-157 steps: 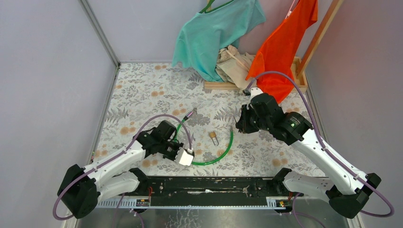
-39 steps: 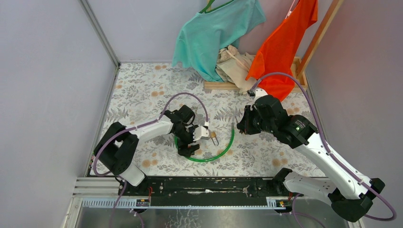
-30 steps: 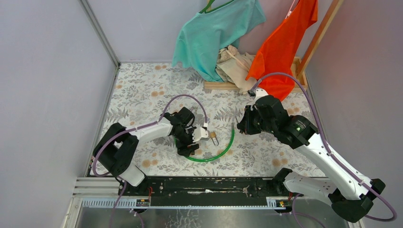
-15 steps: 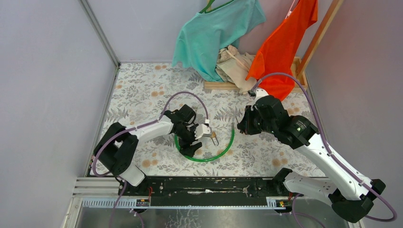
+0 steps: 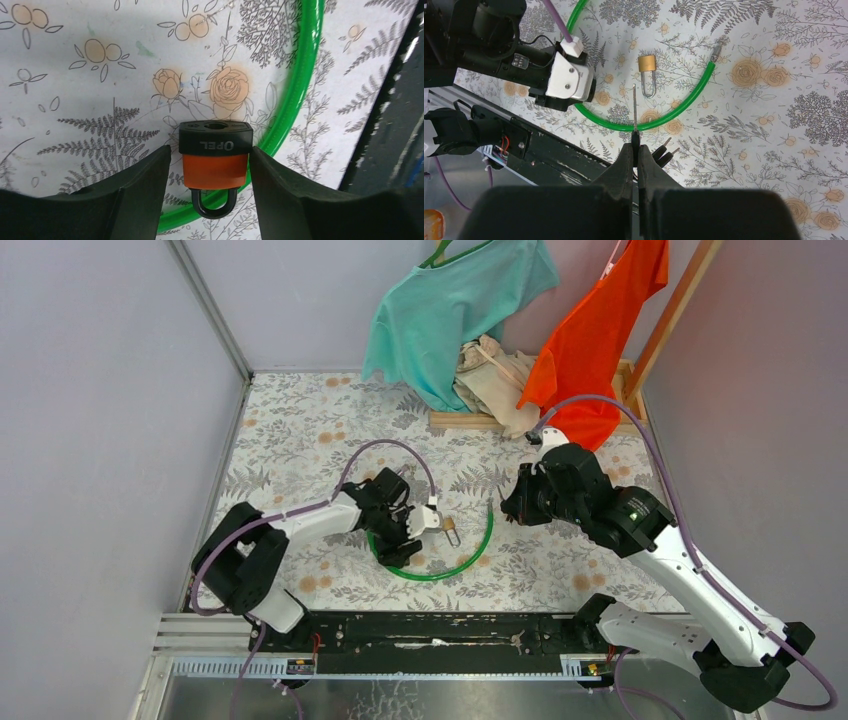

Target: Unlock with the key

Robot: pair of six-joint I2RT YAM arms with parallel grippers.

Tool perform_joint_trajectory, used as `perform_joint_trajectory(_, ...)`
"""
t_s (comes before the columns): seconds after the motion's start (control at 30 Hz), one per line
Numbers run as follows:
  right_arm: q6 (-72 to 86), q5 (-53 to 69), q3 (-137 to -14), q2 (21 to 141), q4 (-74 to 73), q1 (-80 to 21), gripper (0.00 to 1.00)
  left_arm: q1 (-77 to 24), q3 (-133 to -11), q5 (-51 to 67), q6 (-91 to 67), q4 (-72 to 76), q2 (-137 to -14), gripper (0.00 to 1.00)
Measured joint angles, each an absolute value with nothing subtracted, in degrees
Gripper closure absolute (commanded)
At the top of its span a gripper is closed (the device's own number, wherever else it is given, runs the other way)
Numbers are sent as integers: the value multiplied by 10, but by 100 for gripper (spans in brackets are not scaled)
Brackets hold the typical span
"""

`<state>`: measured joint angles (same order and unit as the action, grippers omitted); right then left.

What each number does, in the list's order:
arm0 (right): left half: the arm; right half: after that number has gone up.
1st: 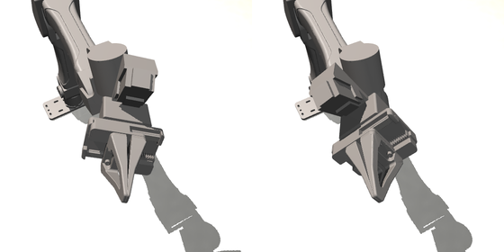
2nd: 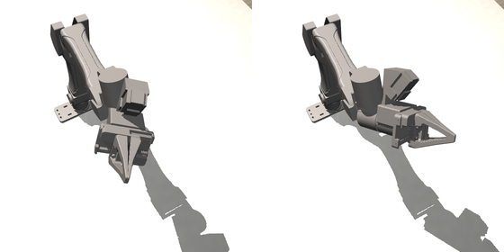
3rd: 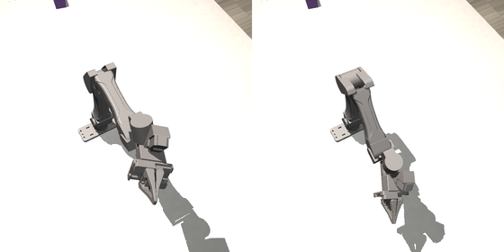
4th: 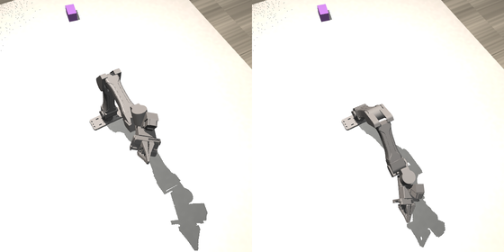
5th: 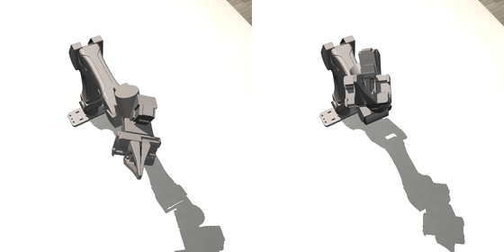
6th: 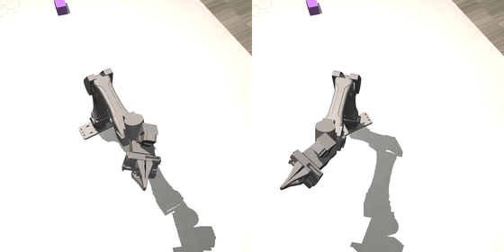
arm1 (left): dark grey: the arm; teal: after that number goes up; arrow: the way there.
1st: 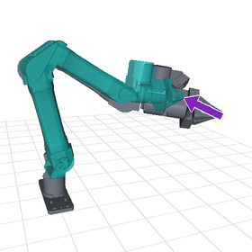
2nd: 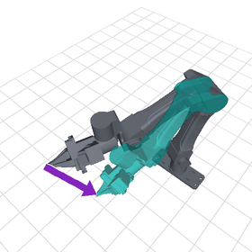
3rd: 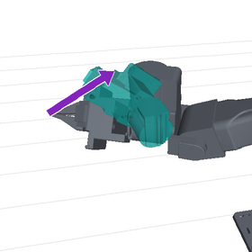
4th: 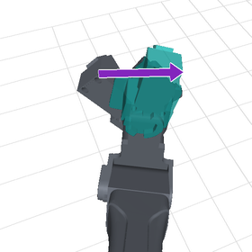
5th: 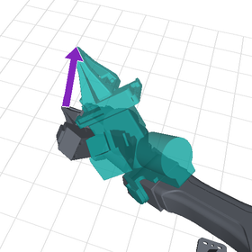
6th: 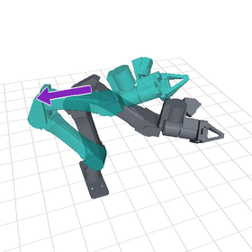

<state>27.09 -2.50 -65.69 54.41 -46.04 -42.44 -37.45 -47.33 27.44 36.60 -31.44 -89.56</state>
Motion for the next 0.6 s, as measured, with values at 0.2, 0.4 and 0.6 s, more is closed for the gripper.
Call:
perform_joint_trajectory(0.2, 273, -25, -657, 545, -460, -424, 100, -394, -424, 228, 395, -262, -854, 38)
perform_joint_trajectory(0.4, 273, -25, -657, 549, -460, -424, 100, -408, -410, 210, 413, -252, -839, 65)
perform_joint_trajectory(0.6, 273, -25, -657, 551, -460, -424, 100, -409, -435, 205, 423, -283, -846, 100)
